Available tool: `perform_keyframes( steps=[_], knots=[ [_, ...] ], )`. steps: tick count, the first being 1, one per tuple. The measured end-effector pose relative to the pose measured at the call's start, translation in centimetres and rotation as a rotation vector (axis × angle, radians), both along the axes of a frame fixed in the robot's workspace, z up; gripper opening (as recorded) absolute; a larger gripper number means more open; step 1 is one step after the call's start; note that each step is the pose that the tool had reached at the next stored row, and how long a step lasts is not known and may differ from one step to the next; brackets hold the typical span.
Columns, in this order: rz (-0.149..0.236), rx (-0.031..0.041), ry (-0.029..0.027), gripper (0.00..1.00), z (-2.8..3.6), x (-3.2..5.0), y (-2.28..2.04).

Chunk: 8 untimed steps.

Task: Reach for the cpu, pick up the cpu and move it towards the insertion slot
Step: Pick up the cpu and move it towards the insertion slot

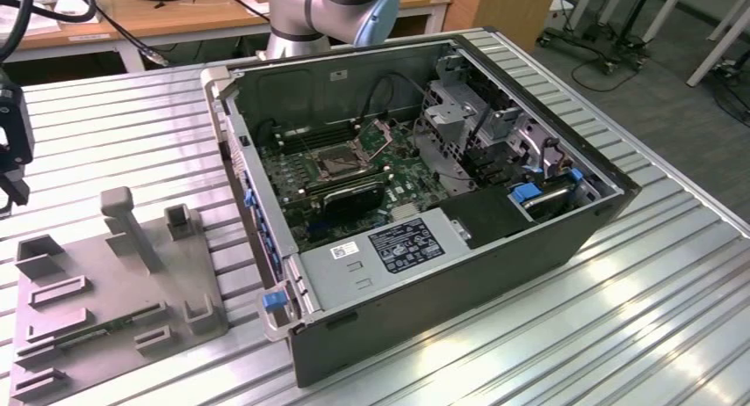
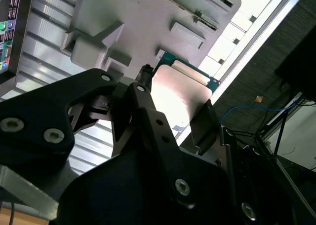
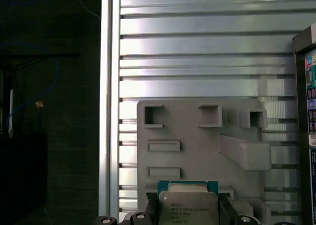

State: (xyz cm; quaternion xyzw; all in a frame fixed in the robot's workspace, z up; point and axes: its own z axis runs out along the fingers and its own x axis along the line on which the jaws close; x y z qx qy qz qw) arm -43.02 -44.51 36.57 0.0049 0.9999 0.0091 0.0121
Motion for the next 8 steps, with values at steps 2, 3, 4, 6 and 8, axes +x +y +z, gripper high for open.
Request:
perform_keyframes(
  steps=[2,3,4,6,8],
  knots=[
    [0.000,0.0000,0.0000,0.55,0.00,0.03,0.00],
    [0.000,0.0000,0.0000,0.55,0.00,0.03,-0.01],
    [0.000,0.0000,0.0001,0.55,0.00,0.05,-0.01],
    [0.000,-0.0001,0.0001,0.55,0.00,0.06,-0.01],
    [0.000,-0.0001,0.0001,0.55,0.00,0.06,-0.01]
  ],
)
